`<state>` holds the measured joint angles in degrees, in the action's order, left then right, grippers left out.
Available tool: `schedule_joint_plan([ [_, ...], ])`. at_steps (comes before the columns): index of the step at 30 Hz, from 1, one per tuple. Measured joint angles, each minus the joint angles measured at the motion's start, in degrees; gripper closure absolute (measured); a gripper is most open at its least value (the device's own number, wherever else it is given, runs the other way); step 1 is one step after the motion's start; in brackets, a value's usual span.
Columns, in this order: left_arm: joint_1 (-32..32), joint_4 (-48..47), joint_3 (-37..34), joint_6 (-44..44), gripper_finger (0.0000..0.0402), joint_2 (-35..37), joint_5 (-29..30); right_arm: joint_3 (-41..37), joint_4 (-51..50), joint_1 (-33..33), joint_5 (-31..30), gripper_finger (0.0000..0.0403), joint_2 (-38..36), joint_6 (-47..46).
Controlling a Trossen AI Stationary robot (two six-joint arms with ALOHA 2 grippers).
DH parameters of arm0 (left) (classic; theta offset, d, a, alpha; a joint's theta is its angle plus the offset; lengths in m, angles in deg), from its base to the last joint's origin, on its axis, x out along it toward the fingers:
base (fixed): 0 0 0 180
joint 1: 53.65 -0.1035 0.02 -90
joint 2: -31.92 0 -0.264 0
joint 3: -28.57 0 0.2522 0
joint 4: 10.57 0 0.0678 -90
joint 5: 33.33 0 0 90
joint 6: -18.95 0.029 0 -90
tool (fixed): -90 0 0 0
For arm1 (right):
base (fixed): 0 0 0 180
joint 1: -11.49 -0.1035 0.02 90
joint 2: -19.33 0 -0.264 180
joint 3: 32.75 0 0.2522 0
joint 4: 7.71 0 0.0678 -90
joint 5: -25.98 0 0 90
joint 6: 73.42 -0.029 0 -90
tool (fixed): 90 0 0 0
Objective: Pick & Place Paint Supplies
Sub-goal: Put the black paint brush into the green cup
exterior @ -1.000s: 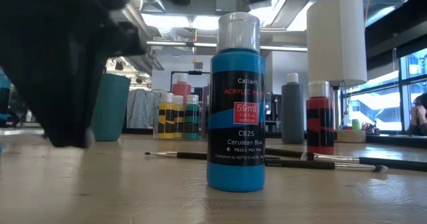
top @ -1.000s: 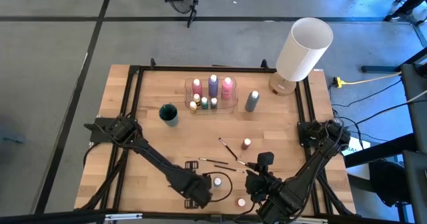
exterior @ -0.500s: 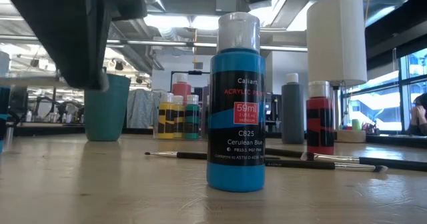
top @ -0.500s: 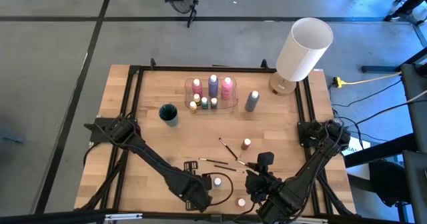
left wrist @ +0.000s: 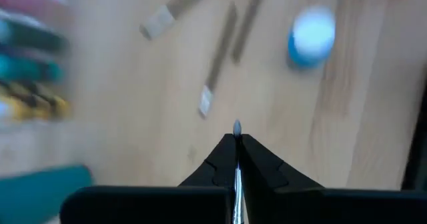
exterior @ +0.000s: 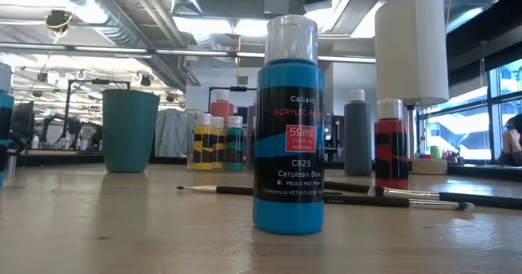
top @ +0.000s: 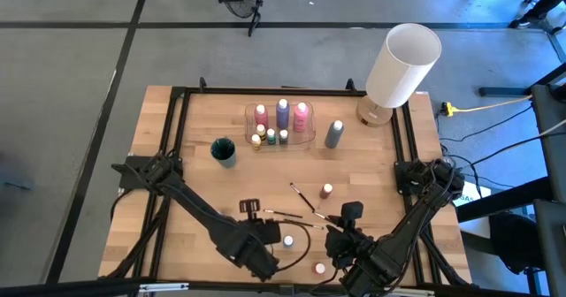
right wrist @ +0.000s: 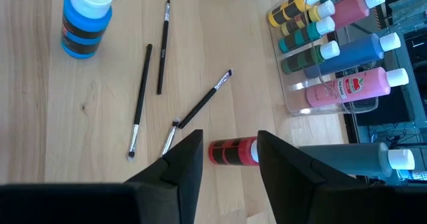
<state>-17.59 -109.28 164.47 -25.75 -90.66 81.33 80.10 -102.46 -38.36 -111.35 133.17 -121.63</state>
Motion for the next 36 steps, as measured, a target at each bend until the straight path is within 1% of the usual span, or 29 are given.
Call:
schedule_joint_plan([
  [2,0.6,-3.1,5.2,0.7,0.0399,0.0,5.1,0.0,0.0,0.0,0.0,0.0259,0.0,0.0],
  [4,1.4,-5.2,10.1,1.7,0.0399,0.1,11.9,0.0,0.1,0.0,0.0,0.0259,0.0,0.0],
  [6,2.4,-4.8,12.8,4.1,0.0399,0.9,19.0,0.0,0.1,0.0,0.0,0.0259,0.0,0.0],
  [8,3.5,-4.0,12.5,6.4,0.0399,2.9,26.1,0.0,0.1,-0.1,0.1,0.0259,0.0,0.0],
  [10,4.4,-5.5,12.3,6.4,0.0399,4.8,32.7,0.0,0.2,-0.2,0.8,0.0259,0.0,0.0],
  [14,5.8,-5.1,12.3,7.9,0.0399,8.2,42.5,0.0,0.1,-0.2,1.1,0.0259,0.0,0.0],
  [15,5.7,-5.1,12.3,8.0,0.0399,8.9,44.6,0.0,0.1,-0.2,1.1,0.0259,0.0,0.0],
  [20,5.7,-5.1,12.3,10.0,0.0399,13.1,51.6,0.0,0.2,-0.2,1.1,0.0259,0.0,0.0],
  [22,5.6,-5.1,12.3,10.5,0.0399,14.5,52.8,0.0,0.2,-0.2,1.1,0.0259,0.0,0.0],
  [25,5.1,-5.0,12.0,11.7,0.0399,16.6,53.0,0.0,0.3,-0.2,1.1,0.0259,0.0,0.0],
  [28,4.1,-5.0,7.7,10.2,0.0399,20.5,54.4,0.0,0.4,-0.2,1.1,0.0259,0.0,0.0],
  [30,3.4,-5.0,2.3,6.4,0.0399,24.3,55.0,0.0,0.4,-0.2,1.5,0.0259,0.0,0.0],
  [33,2.7,-5.0,-9.4,-1.4,0.0399,30.9,55.5,0.0,0.5,-0.4,1.5,0.0259,0.0,0.0],
  [36,2.9,-5.1,-22.9,-11.7,0.0399,37.8,55.5,0.0,0.4,-0.5,1.5,0.0259,0.0,0.0],
])
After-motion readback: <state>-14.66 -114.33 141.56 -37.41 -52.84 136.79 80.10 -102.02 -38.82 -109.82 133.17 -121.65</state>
